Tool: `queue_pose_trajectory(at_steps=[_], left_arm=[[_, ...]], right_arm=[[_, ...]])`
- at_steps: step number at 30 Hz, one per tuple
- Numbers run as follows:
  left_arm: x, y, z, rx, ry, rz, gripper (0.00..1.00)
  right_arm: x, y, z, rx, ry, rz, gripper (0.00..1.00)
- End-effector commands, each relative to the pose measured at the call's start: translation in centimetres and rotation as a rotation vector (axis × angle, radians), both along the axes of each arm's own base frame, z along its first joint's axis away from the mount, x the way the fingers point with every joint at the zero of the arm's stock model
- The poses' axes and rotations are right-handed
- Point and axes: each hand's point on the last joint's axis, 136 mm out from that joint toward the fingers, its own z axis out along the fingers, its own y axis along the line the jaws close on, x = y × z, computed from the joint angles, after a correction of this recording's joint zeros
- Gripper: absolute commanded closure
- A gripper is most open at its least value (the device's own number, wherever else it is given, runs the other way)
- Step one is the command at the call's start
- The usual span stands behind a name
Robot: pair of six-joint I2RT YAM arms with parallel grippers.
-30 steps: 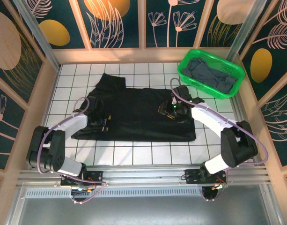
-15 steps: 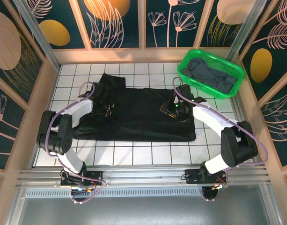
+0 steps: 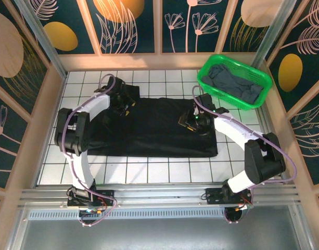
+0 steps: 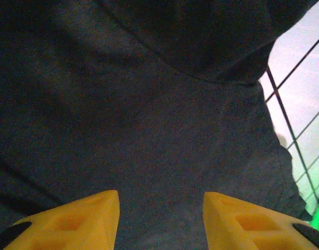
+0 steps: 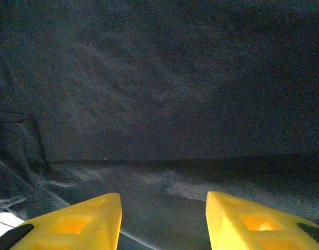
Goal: Fold and stack the t-shirts
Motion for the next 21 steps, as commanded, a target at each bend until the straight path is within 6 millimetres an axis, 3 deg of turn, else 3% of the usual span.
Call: queue_pose_trajectory(at_steps=[1, 6, 9, 15, 19, 21], left_arm=[[-0.9, 0.5, -0.7, 0.113, 0.063, -0.146, 0.49], [-0.6, 3.1, 3.7, 0.259, -0.034, -0.125, 0.47], [-3.1, 5.5, 5.1, 0.331, -0.036, -0.086, 0.47], [-9.2, 11.1, 2.6, 0.287, 0.053, 0.025, 0.62], [-10.5, 15.0, 1.5, 0.338, 0.09, 0.074, 0.7], [-10.4, 15.7, 1.0, 0.346, 0.095, 0.077, 0.76]], right_arm=[[1.0, 0.5, 0.7, 0.028, -0.011, -0.003, 0.53], [1.1, 0.6, 1.0, 0.035, -0.02, 0.001, 0.54], [1.0, 0.9, 1.5, 0.055, -0.039, 0.019, 0.54], [0.8, 1.1, 1.5, 0.07, -0.063, 0.047, 0.58], [0.8, 0.1, -0.3, -0.003, -0.022, 0.032, 0.67], [0.9, -0.1, -0.8, -0.009, -0.019, 0.033, 0.68]])
